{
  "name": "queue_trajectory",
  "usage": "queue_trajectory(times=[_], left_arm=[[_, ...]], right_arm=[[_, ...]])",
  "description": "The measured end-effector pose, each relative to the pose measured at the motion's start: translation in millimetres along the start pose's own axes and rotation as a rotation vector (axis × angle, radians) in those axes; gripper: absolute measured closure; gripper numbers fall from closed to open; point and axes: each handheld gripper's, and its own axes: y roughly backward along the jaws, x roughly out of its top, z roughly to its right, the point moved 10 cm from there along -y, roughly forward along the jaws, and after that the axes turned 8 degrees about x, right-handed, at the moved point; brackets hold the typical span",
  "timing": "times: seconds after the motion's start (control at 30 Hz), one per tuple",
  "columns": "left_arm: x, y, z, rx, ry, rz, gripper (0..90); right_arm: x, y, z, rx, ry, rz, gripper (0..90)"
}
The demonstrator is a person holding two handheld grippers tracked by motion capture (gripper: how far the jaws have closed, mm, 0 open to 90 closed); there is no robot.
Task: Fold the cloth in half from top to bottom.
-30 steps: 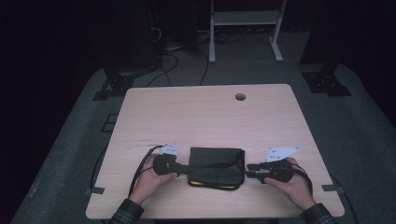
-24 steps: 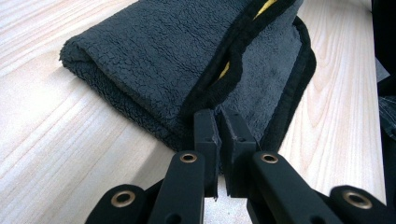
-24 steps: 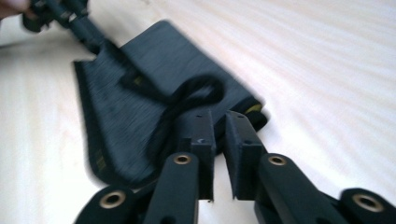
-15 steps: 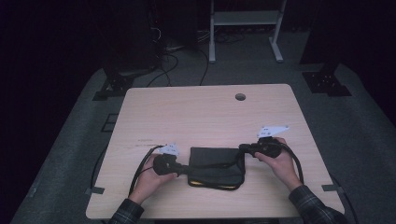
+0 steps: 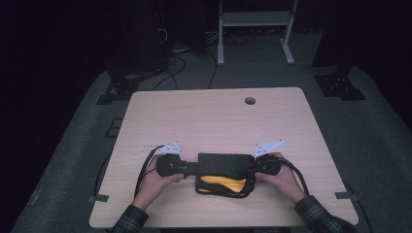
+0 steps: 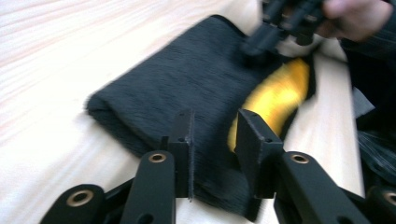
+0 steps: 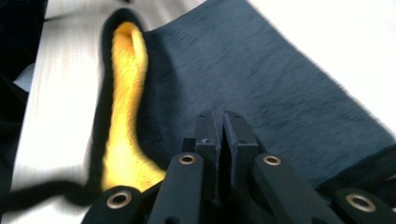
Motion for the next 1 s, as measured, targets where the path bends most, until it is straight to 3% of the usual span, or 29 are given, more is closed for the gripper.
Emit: queue_trajectory(times=[0.13, 0.37, 0.53, 0.7, 1.0], left_arm=[[-6.8, -10.7, 0.1, 0.004, -0.012, -0.042, 70.4], [-19.9, -13.6, 22.6, 0.006, -0.092, -0.097, 68.2], [-34.5, -11.6, 25.5, 0.012, -0.113, -0.128, 68.4], [-38.0, -12.6, 25.8, 0.032, -0.125, -0.129, 68.3], [-32.8, 0.9, 18.6, 0.090, -0.115, -0.091, 46.9]], right_arm=[[-8.2, -2.1, -6.9, 0.007, 0.008, -0.029, 84.1], [-15.4, 5.5, -24.4, 0.023, 0.025, -0.026, 84.1], [-30.0, 6.1, -39.3, -0.005, 0.096, -0.094, 84.4], [-33.5, 8.2, -45.5, -0.039, 0.148, -0.110, 82.7], [-23.5, 26.3, -31.4, -0.113, 0.114, -0.017, 50.4]])
